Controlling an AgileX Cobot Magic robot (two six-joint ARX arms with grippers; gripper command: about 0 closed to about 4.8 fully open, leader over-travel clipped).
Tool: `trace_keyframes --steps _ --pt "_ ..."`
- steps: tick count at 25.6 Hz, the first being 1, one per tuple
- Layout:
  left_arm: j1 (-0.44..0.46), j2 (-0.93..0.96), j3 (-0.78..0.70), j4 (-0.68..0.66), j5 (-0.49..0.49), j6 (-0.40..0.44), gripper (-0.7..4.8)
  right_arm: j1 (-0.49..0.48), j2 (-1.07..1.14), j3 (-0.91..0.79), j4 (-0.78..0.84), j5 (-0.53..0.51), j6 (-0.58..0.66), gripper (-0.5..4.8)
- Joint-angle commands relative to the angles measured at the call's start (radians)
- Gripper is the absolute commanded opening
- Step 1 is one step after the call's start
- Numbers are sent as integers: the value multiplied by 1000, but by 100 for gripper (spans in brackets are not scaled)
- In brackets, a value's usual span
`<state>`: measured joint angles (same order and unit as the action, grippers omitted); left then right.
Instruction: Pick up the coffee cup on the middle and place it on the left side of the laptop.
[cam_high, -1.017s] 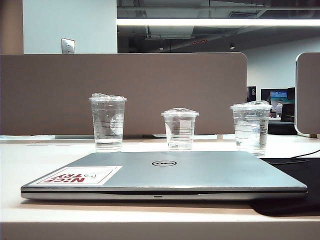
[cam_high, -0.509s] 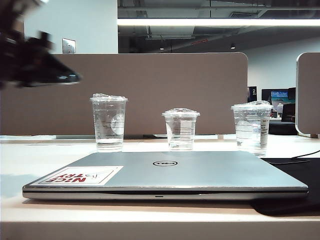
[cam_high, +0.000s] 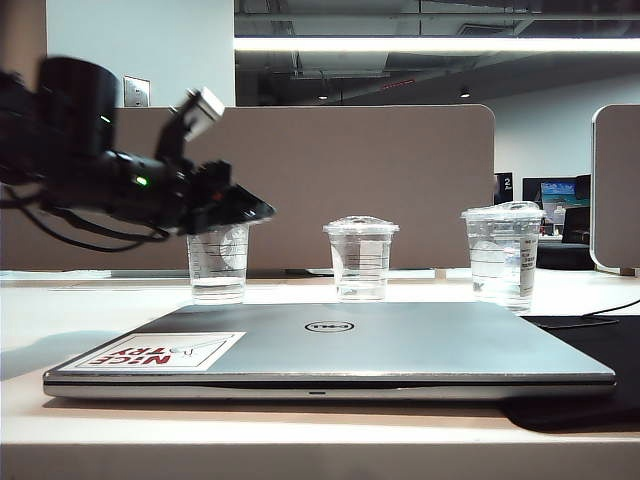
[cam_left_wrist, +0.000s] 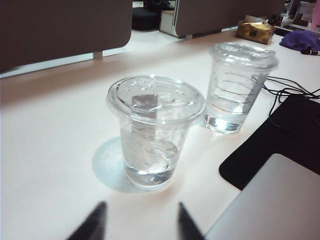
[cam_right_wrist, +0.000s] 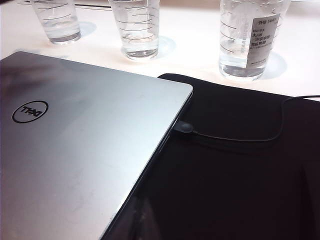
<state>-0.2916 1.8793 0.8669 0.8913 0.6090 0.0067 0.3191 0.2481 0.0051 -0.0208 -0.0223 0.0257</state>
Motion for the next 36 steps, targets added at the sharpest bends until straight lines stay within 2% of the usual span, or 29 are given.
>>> trace_keyframes --steps 1,3,8,10,16,27,36 --pt "-2 52 89 -93 27 -4 339 0 0 -4 17 1 0 -5" --pt "-14 72 128 -153 21 6 431 -1 0 -4 18 1 0 -5" --pt "-68 116 206 -225 8 72 470 -1 0 -4 17 1 0 -5" --pt "-85 136 227 -226 -14 71 479 -1 0 -4 17 1 0 -5" --pt "-137 201 278 -234 -141 59 479 -1 0 -4 18 1 0 -5" --pt "-158 341 433 -278 -190 -42 479 -1 0 -4 17 1 0 -5" --pt "-174 414 531 -302 -206 -41 479 -1 -3 -4 17 1 0 -5"
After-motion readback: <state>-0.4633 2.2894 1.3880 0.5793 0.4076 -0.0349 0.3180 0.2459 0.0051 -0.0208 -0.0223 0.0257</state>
